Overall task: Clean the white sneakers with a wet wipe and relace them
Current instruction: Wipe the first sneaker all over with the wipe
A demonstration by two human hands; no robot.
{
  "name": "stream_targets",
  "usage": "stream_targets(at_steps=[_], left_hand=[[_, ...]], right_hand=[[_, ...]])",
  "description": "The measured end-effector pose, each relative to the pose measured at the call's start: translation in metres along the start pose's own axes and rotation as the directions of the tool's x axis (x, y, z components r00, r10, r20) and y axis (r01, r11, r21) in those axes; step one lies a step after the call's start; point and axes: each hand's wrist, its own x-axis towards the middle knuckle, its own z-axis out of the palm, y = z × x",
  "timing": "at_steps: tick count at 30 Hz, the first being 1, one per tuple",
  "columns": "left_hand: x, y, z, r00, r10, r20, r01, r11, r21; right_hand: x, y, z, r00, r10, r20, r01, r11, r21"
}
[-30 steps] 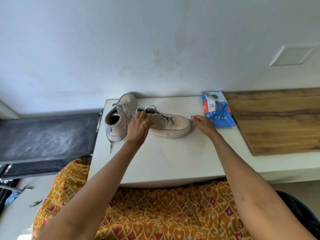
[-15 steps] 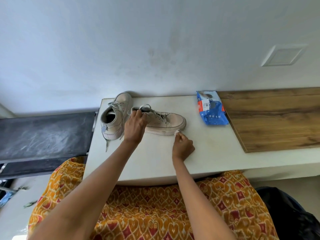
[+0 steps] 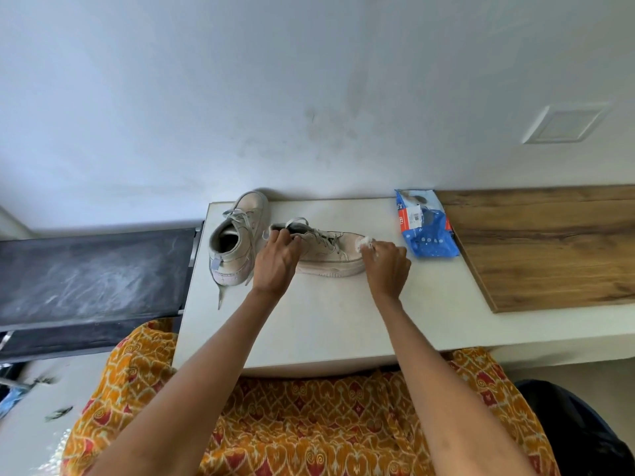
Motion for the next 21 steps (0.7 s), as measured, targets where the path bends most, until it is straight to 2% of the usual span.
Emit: stream_targets(at_steps=[4,7,10,11,13,16,19,21], left_hand=[[0.007,-0.006,0.002,0.998,-0.012,0.060,0.014,0.999,-0.033],[0.005,-0.001,-0.004,0.999,0.014,0.041,-0.013,1.000,-0.022],[-0.005,0.010,-0.006,1.000,0.017,-0.001,-0.017,0.994,-0.105],[-0.008,0.013,-0.006,1.000,0.011,-0.003,-0.012,0.991,-0.130],[-0.009,0.015,-0.003,1.000,0.011,0.007,-0.010,0.990,-0.138],[-0.012,0.016,-0.004,0.997,0.070,0.017,-0.069,0.996,-0.059],[-0.014,0.023,-0.008,0.987,0.155,0.038,-0.156,0.988,0.017],[-0.014,0.029,-0.008,0.985,0.160,0.061,-0.162,0.986,0.042]], right_hand=[[-0.039,-0.001,0.008,0.997,0.030,-0.064,-0.033,0.998,-0.052],[-0.062,-0.006,0.013,1.000,-0.021,0.003,0.021,0.995,-0.097],[-0.079,-0.018,0.020,0.995,-0.089,0.036,0.091,0.994,-0.059],[-0.079,-0.022,0.020,0.998,-0.064,0.011,0.065,0.998,-0.019],[-0.068,-0.029,0.016,0.995,0.090,-0.032,-0.086,0.989,0.121],[-0.037,-0.031,0.002,0.915,0.404,-0.003,-0.371,0.844,0.388],[-0.016,-0.026,0.000,0.890,0.441,0.116,-0.449,0.801,0.396],[-0.015,-0.029,0.005,0.880,0.439,0.182,-0.475,0.793,0.382]])
